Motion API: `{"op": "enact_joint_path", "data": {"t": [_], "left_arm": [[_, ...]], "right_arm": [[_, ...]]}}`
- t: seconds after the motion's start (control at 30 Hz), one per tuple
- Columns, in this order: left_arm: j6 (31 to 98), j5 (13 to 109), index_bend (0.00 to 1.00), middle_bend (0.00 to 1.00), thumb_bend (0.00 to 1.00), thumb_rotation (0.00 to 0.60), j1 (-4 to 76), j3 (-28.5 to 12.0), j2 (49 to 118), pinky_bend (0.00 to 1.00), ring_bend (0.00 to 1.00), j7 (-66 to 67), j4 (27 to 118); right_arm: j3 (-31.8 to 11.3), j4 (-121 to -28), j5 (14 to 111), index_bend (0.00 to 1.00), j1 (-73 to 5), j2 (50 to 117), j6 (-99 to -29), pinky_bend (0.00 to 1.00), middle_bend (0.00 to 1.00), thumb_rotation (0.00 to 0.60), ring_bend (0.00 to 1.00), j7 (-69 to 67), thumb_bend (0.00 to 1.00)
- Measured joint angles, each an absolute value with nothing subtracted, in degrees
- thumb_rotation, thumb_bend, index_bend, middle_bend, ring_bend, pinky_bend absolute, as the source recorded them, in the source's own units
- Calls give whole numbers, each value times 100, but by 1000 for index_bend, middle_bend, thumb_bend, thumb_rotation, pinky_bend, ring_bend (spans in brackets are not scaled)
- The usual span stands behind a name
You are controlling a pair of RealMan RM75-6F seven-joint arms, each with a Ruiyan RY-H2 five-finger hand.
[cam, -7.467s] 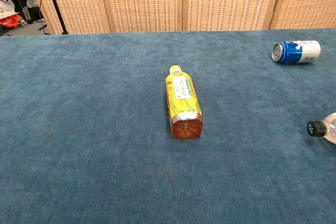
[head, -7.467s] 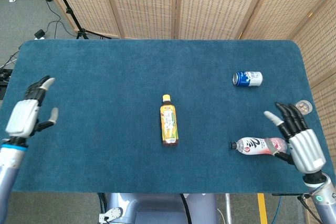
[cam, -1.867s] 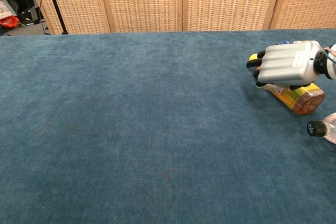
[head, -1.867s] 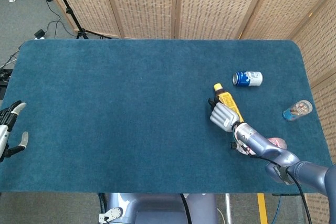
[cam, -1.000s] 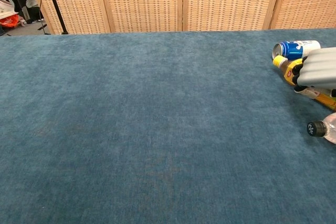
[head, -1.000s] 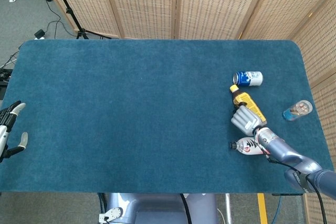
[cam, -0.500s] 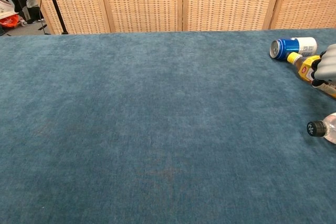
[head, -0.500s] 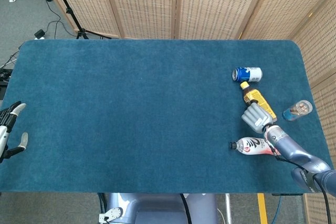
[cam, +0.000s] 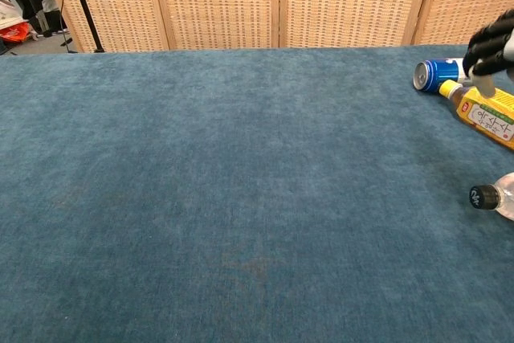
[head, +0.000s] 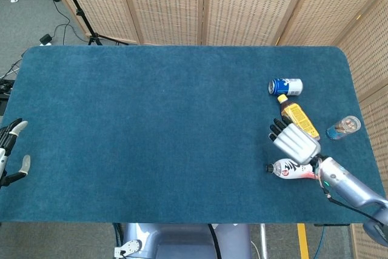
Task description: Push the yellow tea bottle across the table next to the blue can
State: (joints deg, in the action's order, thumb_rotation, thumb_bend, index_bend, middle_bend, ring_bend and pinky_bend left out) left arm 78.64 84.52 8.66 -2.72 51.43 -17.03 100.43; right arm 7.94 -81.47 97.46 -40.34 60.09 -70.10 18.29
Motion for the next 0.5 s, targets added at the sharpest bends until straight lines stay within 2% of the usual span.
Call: {"op": "enact_joint_path", "data": {"t": [0.03, 0.1, 0.13, 0.2, 0.33, 0.5], "left_arm": [[7908, 8463, 0, 0, 278, 600, 843, -266, 5165, 0, 0, -1686, 10028], [7996, 8474, 0, 0, 85, 600, 794, -256, 5227, 0, 0, -1608, 9993], [8043, 8477, 0, 0, 20, 600, 772, -254, 5260, 0, 0, -1566, 9976], [8187, 8499, 0, 0, 0, 600, 708, -246, 5364, 0, 0, -1478, 9921], [8496, 8602, 0, 0, 0, 600, 568, -219, 5605, 0, 0, -1391, 9728], [8827, 8718, 0, 0, 0, 600, 401, -196, 5874, 0, 0, -1334, 9396]], "right_arm": [[769, -8154, 9828, 163, -3886, 5971, -7443, 131, 32, 600, 4, 1577, 7], [725, -8166, 9916, 148, -3635, 5930, -8068, 83, 8, 600, 0, 1146, 0], [688, -8168, 9951, 147, -3445, 5919, -8460, 67, 3, 600, 0, 840, 0], [627, -8168, 9969, 126, -3127, 5924, -8992, 24, 0, 600, 0, 411, 0], [474, -8176, 9793, 79, -2300, 6120, -9923, 0, 0, 600, 0, -344, 0], [326, -8171, 9318, 0, -1609, 6553, -10302, 0, 0, 600, 0, -703, 0]]}}
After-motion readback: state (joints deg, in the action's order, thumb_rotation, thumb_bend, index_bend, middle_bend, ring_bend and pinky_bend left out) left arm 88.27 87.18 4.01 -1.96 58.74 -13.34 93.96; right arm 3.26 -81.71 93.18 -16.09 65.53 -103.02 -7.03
